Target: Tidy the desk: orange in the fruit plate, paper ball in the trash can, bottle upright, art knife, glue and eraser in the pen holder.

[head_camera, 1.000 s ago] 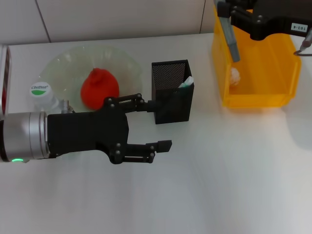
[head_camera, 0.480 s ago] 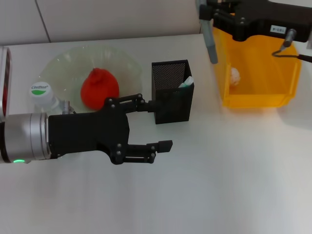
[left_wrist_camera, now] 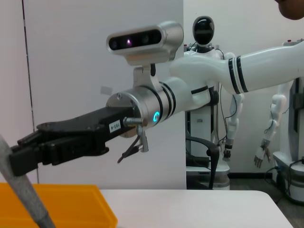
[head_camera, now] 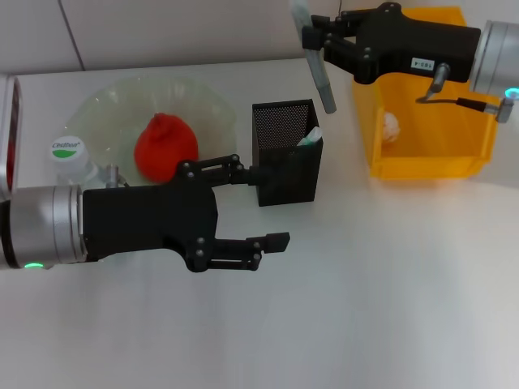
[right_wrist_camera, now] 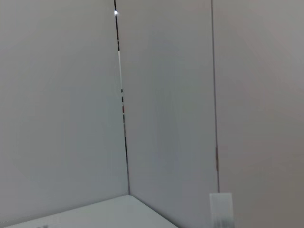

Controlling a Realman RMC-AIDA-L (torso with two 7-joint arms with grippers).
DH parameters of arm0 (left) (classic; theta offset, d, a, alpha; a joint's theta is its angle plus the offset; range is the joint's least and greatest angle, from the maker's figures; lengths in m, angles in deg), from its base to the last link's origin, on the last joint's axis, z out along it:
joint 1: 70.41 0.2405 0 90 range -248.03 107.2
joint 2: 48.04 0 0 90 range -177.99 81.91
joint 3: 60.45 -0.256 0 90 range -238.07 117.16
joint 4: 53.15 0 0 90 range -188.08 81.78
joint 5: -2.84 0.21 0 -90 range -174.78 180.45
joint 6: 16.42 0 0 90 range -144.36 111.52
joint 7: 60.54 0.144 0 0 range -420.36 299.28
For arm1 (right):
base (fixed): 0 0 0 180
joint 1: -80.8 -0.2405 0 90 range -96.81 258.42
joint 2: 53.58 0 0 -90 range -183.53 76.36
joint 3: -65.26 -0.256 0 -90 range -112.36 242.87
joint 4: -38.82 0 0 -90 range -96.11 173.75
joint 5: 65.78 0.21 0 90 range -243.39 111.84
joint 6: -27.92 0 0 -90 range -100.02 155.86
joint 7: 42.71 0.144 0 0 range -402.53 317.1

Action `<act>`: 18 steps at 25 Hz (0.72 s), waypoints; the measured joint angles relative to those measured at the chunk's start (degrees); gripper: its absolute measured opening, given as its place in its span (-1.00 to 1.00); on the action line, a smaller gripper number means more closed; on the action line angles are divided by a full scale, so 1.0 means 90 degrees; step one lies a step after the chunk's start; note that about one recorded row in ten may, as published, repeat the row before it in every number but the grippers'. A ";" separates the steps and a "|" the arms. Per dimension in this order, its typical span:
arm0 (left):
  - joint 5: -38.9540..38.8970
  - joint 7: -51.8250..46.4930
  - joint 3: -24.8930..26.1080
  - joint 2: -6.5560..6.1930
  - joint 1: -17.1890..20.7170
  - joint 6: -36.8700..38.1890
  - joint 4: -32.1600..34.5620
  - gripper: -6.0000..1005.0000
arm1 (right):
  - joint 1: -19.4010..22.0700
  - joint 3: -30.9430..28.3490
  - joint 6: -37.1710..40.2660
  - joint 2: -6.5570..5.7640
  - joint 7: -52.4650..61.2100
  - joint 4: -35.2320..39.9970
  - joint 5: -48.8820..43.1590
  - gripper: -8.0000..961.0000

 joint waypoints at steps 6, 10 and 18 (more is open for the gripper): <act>0.0000 0.0001 -0.0002 0.0000 -0.0023 0.0000 0.0001 0.62 | -0.0074 -0.0131 0.0055 -0.0003 -0.1083 -0.0651 0.0394 -0.71; 0.0000 0.0001 -0.0001 0.0000 -0.0036 0.0000 0.0001 0.62 | -0.0092 -0.0126 0.0105 -0.0004 -0.1536 -0.0985 0.0724 -0.71; -0.0039 0.0069 -0.0090 0.0019 -0.0064 0.0001 0.0001 0.62 | -0.0455 -0.0259 -0.0089 -0.0014 -0.2052 -0.1808 0.1005 -0.71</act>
